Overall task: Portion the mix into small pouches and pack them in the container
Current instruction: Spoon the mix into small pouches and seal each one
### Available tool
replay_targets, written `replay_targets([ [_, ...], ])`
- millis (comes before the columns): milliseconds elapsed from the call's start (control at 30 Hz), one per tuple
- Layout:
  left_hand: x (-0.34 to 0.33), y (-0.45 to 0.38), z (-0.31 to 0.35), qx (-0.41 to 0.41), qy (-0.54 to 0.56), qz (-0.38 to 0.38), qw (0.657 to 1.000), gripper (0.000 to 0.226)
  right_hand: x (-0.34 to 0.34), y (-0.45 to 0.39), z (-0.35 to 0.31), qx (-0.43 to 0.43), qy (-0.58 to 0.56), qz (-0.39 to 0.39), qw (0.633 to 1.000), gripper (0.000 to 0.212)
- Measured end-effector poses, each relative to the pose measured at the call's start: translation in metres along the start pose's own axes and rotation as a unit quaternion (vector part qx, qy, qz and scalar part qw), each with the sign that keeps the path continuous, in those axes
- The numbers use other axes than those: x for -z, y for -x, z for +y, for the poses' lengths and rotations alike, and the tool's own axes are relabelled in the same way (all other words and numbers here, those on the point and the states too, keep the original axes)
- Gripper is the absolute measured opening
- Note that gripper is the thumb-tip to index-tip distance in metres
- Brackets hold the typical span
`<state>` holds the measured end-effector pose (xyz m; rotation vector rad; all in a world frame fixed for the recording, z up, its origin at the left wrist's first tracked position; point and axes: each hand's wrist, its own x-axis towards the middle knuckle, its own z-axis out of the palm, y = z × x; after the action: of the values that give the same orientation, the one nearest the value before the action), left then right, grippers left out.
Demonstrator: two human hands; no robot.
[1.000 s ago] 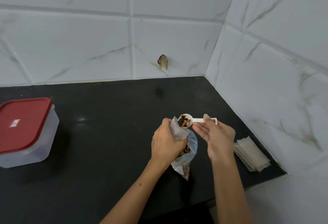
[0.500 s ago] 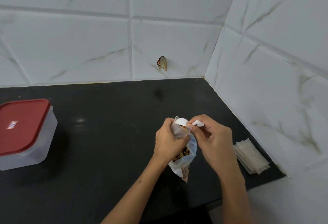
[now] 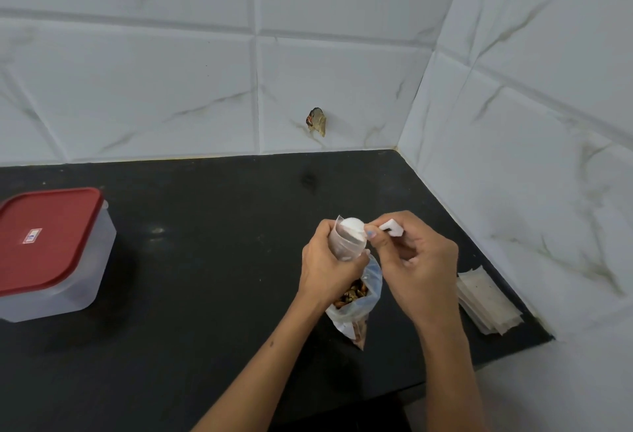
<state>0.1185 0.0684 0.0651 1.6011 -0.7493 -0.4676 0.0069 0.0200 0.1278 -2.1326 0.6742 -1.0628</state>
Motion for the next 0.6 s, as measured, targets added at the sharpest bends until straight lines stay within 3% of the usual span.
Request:
replay_targets([
  [67,0.002,0.000,0.000,-0.004,0.007,-0.001,1.000,0.031,-0.002,-0.001,-0.002,-0.032,-0.005,-0.022,0.999,0.006],
  [167,0.004,0.000,-0.001,-0.012,-0.008,0.013,1.000,0.035,-0.007,-0.003,-0.003,-0.100,-0.109,0.085,0.985,0.004],
  [233,0.009,0.000,-0.003,-0.021,-0.017,0.031,0.999,0.034,-0.009,-0.006,-0.003,-0.176,-0.230,0.171,0.942,0.005],
  [300,0.015,0.000,-0.008,-0.023,-0.015,0.045,0.999,0.033,-0.011,-0.008,0.008,-0.238,-0.276,0.199,0.910,0.005],
  [400,0.027,0.000,-0.018,-0.010,-0.016,0.055,0.998,0.030,-0.020,-0.003,0.033,-0.261,-0.170,0.154,0.938,0.006],
  [500,0.034,0.001,-0.027,0.017,-0.018,0.066,0.997,0.028,-0.032,0.007,0.052,-0.201,-0.017,0.072,0.977,0.008],
  [600,0.035,0.003,-0.034,0.038,-0.022,0.069,0.997,0.026,-0.044,0.012,0.062,-0.133,0.053,0.004,0.990,0.005],
])
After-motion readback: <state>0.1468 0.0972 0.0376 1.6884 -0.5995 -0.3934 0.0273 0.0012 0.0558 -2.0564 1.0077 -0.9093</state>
